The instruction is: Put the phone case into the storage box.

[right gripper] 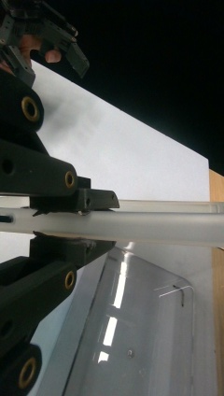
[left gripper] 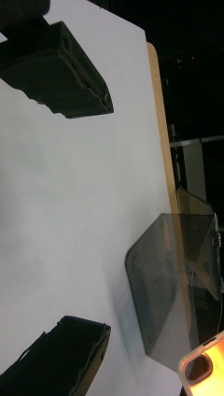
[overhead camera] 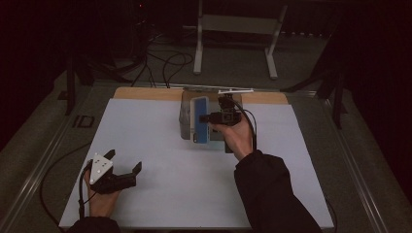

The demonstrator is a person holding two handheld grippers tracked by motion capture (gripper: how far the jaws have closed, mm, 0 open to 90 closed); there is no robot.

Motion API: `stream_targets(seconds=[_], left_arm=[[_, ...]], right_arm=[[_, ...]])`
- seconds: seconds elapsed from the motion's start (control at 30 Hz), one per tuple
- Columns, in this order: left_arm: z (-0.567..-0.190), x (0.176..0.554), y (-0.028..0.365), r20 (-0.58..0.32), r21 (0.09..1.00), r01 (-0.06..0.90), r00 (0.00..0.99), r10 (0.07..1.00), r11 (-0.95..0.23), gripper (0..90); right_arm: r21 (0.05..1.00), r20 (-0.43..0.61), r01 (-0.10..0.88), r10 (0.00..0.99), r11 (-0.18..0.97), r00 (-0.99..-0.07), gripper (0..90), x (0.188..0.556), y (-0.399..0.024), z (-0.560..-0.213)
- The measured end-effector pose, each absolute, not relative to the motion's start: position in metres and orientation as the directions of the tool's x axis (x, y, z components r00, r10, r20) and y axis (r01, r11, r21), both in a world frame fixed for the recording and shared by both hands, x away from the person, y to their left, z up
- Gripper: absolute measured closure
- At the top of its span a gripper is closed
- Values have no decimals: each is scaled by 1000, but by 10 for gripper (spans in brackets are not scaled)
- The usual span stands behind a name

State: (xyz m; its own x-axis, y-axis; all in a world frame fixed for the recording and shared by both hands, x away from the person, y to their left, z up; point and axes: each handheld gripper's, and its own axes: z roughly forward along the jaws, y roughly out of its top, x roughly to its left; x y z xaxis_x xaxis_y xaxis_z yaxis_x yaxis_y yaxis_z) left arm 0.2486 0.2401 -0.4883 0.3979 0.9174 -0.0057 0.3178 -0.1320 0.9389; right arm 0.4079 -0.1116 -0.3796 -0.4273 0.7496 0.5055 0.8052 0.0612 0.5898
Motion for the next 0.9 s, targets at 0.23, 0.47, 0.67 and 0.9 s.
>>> stream_targets(seconds=[0.23,0.47,0.67,0.9], left_arm=[[-489,249,239,-2,940,314,396,918,-134,0],[-489,248,239,5,941,310,396,918,-138,0],[-489,248,239,3,942,308,395,919,-135,0],[-489,248,239,5,942,308,396,918,-137,0]], right_arm=[[589,493,805,759,68,-425,814,413,-111,-374],[590,487,804,764,70,-424,814,419,-111,-370],[582,488,810,769,65,-412,814,425,-114,-368],[581,481,811,776,66,-408,814,430,-114,-366]])
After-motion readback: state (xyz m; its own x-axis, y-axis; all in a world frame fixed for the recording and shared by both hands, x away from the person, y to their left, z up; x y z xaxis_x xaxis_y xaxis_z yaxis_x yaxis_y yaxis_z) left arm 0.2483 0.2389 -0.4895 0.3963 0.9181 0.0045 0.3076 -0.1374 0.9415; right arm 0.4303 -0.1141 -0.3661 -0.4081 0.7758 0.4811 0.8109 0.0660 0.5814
